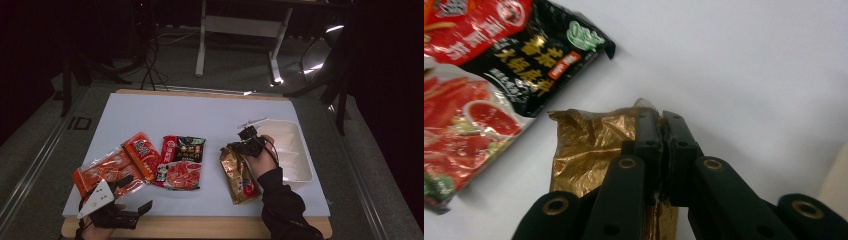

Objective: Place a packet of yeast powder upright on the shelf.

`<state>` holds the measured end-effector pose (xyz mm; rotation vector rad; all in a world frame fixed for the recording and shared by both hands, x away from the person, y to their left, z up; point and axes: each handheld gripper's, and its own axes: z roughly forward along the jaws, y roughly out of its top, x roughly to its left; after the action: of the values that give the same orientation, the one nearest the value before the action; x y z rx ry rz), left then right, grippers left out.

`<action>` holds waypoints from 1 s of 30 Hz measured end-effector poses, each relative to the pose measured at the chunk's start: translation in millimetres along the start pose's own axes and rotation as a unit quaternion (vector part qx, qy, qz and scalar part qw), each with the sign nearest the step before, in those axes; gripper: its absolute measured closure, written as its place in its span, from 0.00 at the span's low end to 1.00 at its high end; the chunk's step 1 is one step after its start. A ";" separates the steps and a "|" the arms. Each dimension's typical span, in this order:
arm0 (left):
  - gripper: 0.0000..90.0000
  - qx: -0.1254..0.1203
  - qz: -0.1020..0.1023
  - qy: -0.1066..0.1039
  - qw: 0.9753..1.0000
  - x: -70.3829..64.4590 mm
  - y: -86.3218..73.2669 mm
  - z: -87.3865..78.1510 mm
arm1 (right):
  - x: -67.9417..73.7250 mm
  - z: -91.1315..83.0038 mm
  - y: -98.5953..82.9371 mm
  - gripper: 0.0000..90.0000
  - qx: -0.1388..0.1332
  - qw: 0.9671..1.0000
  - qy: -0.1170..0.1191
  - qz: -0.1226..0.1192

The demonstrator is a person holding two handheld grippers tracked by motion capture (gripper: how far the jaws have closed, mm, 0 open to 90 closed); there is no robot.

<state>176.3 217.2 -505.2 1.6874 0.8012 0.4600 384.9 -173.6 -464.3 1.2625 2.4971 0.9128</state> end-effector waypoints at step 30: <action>0.01 0.004 0.000 0.004 1.000 0.5 -1.3 2.4 | 26.7 -102.4 22.9 0.97 -0.137 0.985 0.093 -0.037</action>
<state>178.0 216.0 -507.2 1.6944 0.8101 0.4637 339.4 -187.2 -367.0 1.0328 2.4242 1.3575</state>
